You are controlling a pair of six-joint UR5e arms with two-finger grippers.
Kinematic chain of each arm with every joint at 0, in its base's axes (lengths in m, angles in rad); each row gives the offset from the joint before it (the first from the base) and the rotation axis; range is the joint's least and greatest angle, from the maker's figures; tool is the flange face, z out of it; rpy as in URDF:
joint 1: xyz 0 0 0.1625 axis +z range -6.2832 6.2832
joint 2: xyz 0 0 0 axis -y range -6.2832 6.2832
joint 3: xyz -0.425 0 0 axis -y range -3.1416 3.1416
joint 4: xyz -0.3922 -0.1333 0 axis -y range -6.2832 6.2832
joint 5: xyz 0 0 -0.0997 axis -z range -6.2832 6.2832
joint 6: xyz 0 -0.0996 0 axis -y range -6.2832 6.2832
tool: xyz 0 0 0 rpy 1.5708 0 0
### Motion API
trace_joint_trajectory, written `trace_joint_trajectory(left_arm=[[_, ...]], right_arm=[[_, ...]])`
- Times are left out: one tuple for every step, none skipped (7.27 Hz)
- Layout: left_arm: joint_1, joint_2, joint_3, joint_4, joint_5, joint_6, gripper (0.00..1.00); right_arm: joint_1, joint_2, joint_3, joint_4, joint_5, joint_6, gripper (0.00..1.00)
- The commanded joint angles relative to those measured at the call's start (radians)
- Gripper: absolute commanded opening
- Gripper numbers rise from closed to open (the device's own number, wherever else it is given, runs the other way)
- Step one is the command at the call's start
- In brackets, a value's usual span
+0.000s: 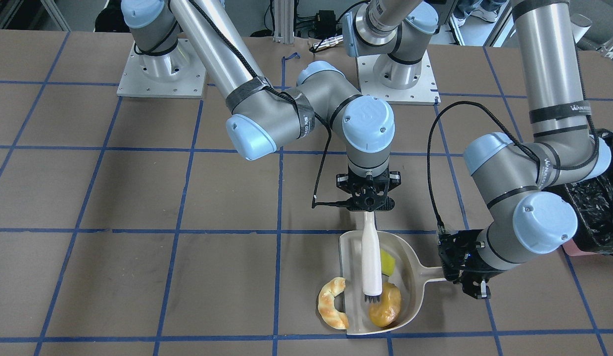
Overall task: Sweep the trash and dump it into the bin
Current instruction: 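Sweep the potato, roll and sponge into the dustpan with the right gripper's brush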
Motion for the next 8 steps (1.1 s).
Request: trace_joint_trajectory(left_arm=[[0.000,0.000,0.000,0.000,-0.001,0.000,0.05],[0.000,0.000,0.001,0.000,-0.003,-0.002,0.05],[0.000,0.000,0.001,0.000,-0.001,-0.003,0.05],[0.000,-0.002,0.003,-0.002,0.000,-0.008,0.05],[0.000,-0.005,0.004,-0.003,0.000,-0.029,0.05],[0.000,-0.006,0.004,-0.003,0.002,-0.034,0.05],[0.000,-0.008,0.004,-0.003,0.003,-0.060,0.05],[0.000,-0.008,0.004,-0.003,0.005,-0.072,0.05]], right_arm=[[-0.035,-0.027,-0.004,0.116,-0.120,-0.097,0.00],[-0.084,-0.035,-0.006,0.122,-0.141,-0.152,0.00],[-0.131,-0.047,-0.004,0.133,-0.175,-0.211,0.00],[-0.176,-0.043,-0.003,0.134,-0.200,-0.281,0.00],[-0.193,-0.028,-0.003,0.127,-0.212,-0.332,0.00],[-0.201,-0.005,-0.009,0.113,-0.212,-0.414,0.00],[-0.202,0.034,-0.018,0.075,-0.226,-0.440,0.00],[-0.204,0.080,-0.060,0.055,-0.258,-0.460,0.00]])
